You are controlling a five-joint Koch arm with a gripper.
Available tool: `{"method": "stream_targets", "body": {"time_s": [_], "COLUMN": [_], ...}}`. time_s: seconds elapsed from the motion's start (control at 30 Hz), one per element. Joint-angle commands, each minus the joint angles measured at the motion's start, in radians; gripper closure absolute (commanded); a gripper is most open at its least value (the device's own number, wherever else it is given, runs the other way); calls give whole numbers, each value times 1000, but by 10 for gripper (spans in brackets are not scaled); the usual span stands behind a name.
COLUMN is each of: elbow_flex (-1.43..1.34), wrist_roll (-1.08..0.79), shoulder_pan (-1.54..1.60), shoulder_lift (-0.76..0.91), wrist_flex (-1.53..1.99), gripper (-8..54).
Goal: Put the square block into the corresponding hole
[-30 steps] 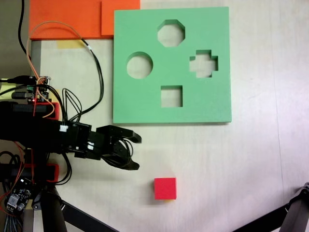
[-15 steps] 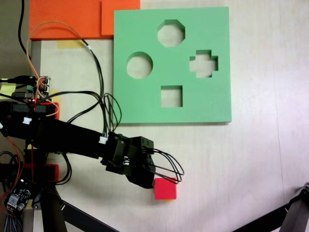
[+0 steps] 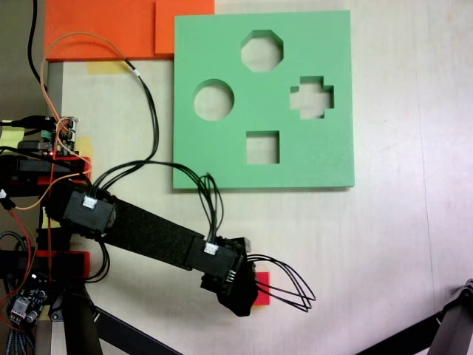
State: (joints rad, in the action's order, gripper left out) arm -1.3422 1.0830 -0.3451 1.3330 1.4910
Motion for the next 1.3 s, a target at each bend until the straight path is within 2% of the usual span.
{"method": "stream_targets", "body": {"time_s": [0.0, 0.4, 0.43, 0.47, 0.5, 0.67, 0.77, 0.9, 1.0, 1.13, 1.27], "elbow_flex": [46, 9, -8, -12, -21, -54, -84, -109, -101, -100, -94], "wrist_roll": [9, 6, 6, 6, 6, 8, 6, 14, 26, 192, 545], "shoulder_pan": [-15, -44, -46, -49, -51, -54, -55, -38, 6, 138, 351], "shoulder_lift": [11, -95, -97, -98, -98, -107, -91, 20, 118, 236, 357], "wrist_flex": [-37, -95, -107, -107, -107, -107, -106, -63, 29, 91, 91], "gripper": [-68, -60, 47, 119, 141, 154, 197, 225, 285, 288, 288]}}
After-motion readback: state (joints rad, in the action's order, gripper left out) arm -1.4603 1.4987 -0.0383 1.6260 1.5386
